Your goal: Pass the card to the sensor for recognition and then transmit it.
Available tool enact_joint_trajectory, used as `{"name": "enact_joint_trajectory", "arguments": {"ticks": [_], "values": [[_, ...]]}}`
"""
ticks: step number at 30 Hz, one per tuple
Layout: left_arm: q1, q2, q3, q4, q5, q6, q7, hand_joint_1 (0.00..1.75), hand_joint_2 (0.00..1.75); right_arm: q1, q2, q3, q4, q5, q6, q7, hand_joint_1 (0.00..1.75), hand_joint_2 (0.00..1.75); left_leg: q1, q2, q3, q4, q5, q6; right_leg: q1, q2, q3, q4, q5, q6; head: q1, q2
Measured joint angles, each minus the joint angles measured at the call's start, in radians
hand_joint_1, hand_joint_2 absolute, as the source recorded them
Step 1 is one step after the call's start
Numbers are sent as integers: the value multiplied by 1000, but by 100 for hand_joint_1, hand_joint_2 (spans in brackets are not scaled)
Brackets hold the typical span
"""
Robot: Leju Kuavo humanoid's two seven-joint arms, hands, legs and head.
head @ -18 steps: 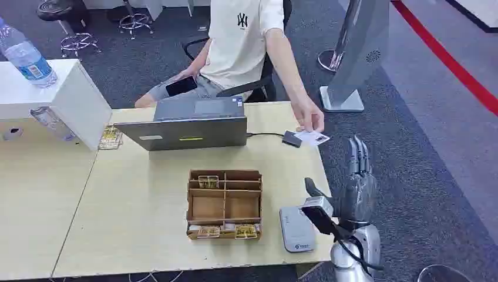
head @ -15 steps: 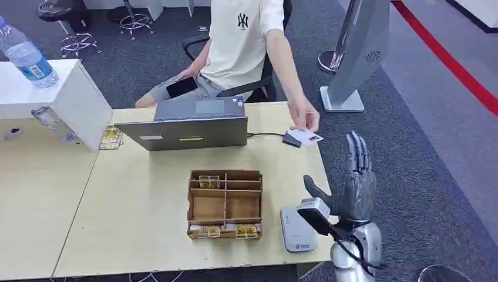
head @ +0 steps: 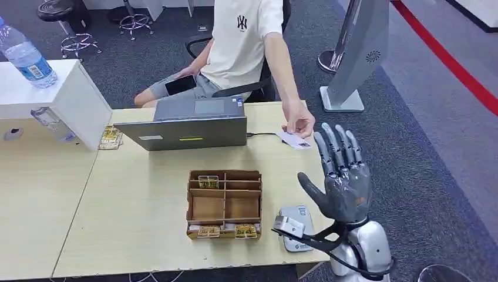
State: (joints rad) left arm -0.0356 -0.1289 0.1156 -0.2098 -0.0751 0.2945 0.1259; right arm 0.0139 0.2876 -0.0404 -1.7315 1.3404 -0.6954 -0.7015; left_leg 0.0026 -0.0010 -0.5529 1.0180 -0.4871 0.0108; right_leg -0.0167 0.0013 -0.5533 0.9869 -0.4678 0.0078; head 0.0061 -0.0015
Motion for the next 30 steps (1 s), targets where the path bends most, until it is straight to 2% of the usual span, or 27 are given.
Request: {"name": "enact_joint_trajectory", "arguments": {"ticks": [8, 14, 17, 18, 19, 20, 21, 22, 27, 30], "values": [[0, 0, 2, 0, -7, -7, 3, 0, 0, -3, 0, -2, 18, 89, 0, 16, 0, 175, 0, 0, 0, 0, 0, 0, 0, 0, 0, 0, 0, 0, 0, 0], [0, -1, 4, 0, -13, -7, 3, 0, 0, -21, -9, 15, 89, 143, 0, 140, 0, 175, 0, 0, 0, 0, 0, 0, 0, 0, 0, 0, 0, 0, 0, 0], [-1, -1, 7, 0, -18, -8, 3, 0, 0, -50, -22, 53, 132, 154, 0, 257, 0, 175, 0, 0, 0, 0, 0, 0, 0, 0, 0, 0, 0, 0, -1, 0], [-1, -2, 8, 0, -18, -9, 2, 0, 0, -58, -27, 63, 143, 154, 0, 273, 24, 175, 0, 0, 0, 0, 0, 0, 0, 0, 0, 0, 0, 0, 0, 0], [0, -2, 8, 0, -18, -9, 2, 0, 0, -64, -31, 72, 153, 155, 0, 279, 38, 175, 0, 0, 0, 0, 0, -1, 0, 0, 0, 0, 0, 0, 0, 0], [0, -2, 8, 0, -18, -9, 1, 0, 0, -67, -34, 77, 161, 155, 0, 289, 38, 175, 0, 0, 0, 0, 0, -1, 0, 0, 0, 0, 0, 0, 0, 0], [0, -2, 8, 0, -18, -8, 0, 0, 0, -69, -39, 87, 166, 155, 0, 306, 159, 175, 0, 0, 0, 0, 0, -1, 0, 0, 0, 0, 0, 0, 0, 0], [0, -2, 8, 0, -18, -8, 0, 0, 0, -69, -42, 93, 169, 155, 0, 315, 166, 175, 0, 0, 0, 0, 0, -1, 0, 0, 0, 0, 0, 0, 0, 0], [0, -2, 8, 0, -18, -8, 0, 0, 0, -69, -42, 93, 169, 155, 0, 315, 166, 175, 0, 0, 0, 0, 0, -1, 0, 0, 0, 0, 0, 0, 0, 0], [0, -2, 8, 0, -18, -8, 0, 0, 0, -72, -50, 106, 177, 155, 0, 330, 175, 175, 0, 0, 0, 0, 0, -1, 0, 0, 0, 0, 0, 0, 0, 0]]}}
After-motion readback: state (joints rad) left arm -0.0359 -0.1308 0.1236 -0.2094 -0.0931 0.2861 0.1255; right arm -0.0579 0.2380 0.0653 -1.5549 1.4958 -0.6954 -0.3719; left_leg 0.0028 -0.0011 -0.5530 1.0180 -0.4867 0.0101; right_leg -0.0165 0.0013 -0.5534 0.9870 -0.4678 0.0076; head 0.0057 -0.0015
